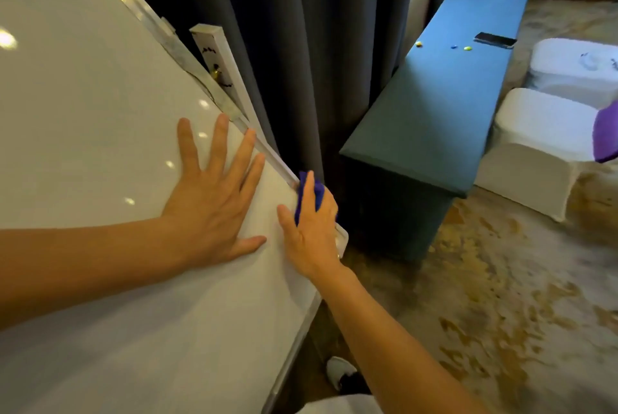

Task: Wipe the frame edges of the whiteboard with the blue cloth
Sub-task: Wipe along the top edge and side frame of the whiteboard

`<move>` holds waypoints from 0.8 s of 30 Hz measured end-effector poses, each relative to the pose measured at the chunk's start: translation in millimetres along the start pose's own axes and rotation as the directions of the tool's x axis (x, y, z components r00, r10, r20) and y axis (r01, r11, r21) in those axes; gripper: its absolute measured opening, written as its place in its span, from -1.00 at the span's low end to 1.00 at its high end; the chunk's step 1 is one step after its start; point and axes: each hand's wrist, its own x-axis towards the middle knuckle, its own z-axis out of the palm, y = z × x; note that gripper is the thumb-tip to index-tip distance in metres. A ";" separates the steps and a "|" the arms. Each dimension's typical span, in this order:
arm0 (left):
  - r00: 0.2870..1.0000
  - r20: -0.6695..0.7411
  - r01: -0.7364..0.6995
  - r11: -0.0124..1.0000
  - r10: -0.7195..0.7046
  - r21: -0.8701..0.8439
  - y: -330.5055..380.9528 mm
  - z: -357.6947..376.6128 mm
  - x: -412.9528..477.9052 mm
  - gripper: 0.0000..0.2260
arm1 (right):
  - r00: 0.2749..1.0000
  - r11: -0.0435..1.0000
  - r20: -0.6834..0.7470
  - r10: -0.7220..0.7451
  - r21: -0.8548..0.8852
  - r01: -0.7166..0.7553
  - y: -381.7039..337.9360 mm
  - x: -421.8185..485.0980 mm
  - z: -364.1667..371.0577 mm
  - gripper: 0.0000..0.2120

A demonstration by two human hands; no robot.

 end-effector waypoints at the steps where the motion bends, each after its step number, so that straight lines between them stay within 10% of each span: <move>1: 1.000 -0.003 0.006 1.000 -0.006 -0.010 3.2 -0.7 -1.7 0.02 | 0.995 0.995 0.014 -0.095 0.030 0.094 -16.1 0.6 0.9 -0.21; 5: 1.000 -0.014 0.020 0.997 -0.021 -0.075 6.8 2.6 -5.6 0.00 | 0.917 0.919 0.144 -0.373 -0.077 0.386 -11.7 7.8 -14.4 -0.22; 14: 0.957 0.079 0.288 0.942 -0.278 -0.171 60.1 -7.8 -2.7 -0.11 | 0.877 0.944 0.435 -0.207 -0.146 0.295 97.3 -15.5 -58.6 -0.21; 19: 0.904 0.206 0.420 0.867 -0.374 -0.268 141.4 -16.2 -26.5 -0.17 | 0.802 1.000 0.597 -0.022 0.029 0.005 104.5 9.9 -84.9 -0.24; 24: 0.769 0.393 0.636 0.660 -0.504 -0.399 247.6 -29.4 -53.5 -0.21 | 0.521 0.786 0.716 0.465 -0.063 -0.615 109.7 25.7 -106.6 -0.54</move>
